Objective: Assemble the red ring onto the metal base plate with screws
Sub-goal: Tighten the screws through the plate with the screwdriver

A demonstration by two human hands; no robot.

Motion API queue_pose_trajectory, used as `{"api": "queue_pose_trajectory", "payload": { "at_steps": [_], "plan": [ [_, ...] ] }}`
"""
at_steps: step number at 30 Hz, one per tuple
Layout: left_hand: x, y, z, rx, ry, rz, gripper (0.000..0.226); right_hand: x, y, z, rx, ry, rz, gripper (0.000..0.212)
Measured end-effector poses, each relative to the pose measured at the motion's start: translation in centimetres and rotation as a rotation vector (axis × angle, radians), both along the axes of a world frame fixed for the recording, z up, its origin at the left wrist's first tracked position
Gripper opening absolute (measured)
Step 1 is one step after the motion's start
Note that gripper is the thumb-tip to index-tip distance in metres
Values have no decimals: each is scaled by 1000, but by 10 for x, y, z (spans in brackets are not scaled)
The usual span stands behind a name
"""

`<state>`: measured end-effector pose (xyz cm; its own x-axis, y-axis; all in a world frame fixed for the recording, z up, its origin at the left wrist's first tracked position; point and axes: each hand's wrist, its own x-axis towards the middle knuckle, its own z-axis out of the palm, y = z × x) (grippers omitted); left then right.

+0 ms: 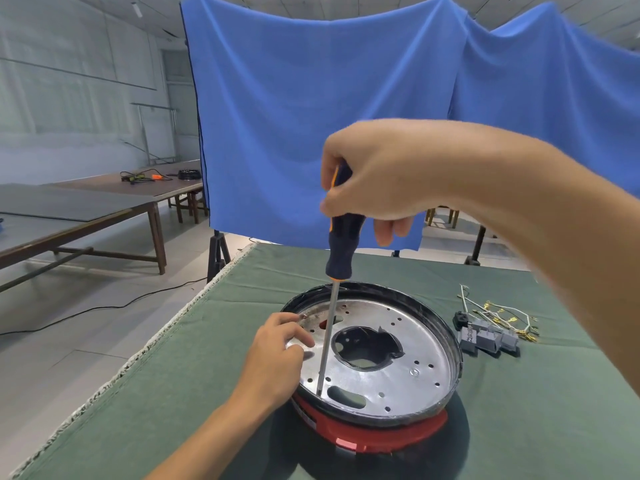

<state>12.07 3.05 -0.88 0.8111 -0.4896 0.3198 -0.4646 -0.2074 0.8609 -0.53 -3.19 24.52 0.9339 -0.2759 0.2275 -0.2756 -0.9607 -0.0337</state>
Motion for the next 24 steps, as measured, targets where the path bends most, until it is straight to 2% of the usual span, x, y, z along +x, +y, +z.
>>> {"api": "queue_pose_trajectory", "payload": {
  "at_steps": [3,7,10,11,14,15,18,22,24],
  "plan": [
    [-1,0,1,-3,3,6,38,0,-1,2,-126,-76,-16,41],
    [-2,1,1,-13,-6,0,40,-1,2,1,-4,-2,2,23],
    [-3,1,2,-9,-3,6,39,0,-1,1,-149,-69,-7,45],
    [-3,1,1,-7,-6,6,40,-1,-1,2,-123,-52,-12,45],
    [-3,1,2,-12,-8,0,40,-6,-1,5,68,51,28,25],
    [-3,1,2,-13,-6,1,40,-7,-1,6,54,42,37,23],
    [-4,2,4,-13,-11,16,40,-5,-1,5,-86,4,-4,45],
    [-5,2,4,-1,-31,18,39,-5,1,3,21,26,-2,25],
    [-5,2,4,8,-37,26,38,-3,-2,2,-56,-41,-8,36]
  ]
}}
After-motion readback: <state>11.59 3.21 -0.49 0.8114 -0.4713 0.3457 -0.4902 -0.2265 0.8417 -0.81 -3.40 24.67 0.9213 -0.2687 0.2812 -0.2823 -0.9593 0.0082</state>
